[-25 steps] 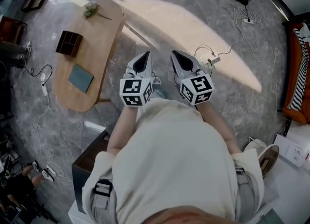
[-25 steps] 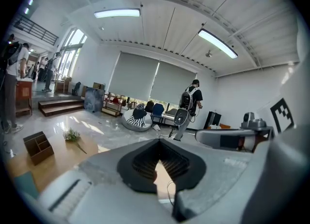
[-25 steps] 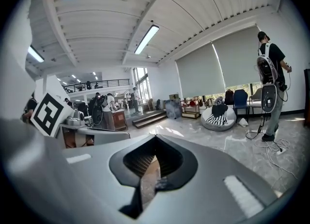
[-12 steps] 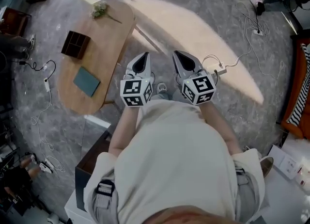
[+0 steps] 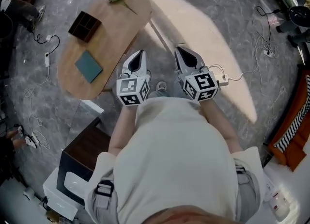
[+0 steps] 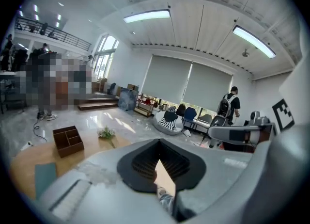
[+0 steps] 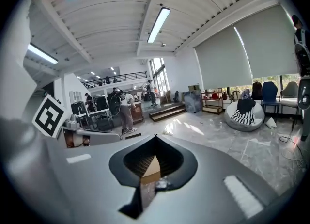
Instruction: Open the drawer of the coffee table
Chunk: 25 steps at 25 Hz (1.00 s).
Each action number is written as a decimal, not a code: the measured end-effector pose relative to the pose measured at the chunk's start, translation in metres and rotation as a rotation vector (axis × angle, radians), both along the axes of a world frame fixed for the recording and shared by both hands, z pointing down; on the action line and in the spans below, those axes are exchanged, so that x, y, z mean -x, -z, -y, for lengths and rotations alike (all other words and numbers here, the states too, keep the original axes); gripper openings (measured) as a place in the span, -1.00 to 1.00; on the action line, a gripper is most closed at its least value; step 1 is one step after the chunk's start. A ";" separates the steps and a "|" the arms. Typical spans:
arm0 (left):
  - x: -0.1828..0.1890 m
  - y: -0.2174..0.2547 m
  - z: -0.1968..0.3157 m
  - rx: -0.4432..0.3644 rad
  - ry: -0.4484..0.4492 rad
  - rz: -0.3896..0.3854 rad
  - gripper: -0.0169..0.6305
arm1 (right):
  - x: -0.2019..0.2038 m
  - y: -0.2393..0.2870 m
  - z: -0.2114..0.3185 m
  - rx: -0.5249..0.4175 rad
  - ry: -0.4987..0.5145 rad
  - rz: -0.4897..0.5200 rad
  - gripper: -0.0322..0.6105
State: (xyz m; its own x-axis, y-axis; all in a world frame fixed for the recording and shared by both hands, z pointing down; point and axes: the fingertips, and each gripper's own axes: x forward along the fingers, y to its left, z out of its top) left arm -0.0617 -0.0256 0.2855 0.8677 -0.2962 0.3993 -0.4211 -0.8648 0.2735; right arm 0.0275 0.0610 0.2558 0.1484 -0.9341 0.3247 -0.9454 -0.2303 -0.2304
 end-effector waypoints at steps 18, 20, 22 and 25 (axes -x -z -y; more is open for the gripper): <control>-0.037 -0.017 0.084 0.020 0.507 0.017 -0.94 | -0.104 -0.008 0.131 0.001 0.428 -0.031 -0.90; -0.038 -0.020 0.090 0.022 0.560 0.022 -0.94 | -0.113 -0.011 0.144 0.008 0.473 -0.034 -0.90; -0.038 -0.024 0.096 0.023 0.610 0.027 -0.94 | -0.120 -0.016 0.157 0.016 0.519 -0.037 -0.90; -0.034 -0.030 0.102 0.030 0.688 0.035 -0.94 | -0.126 -0.024 0.173 0.030 0.590 -0.037 -0.90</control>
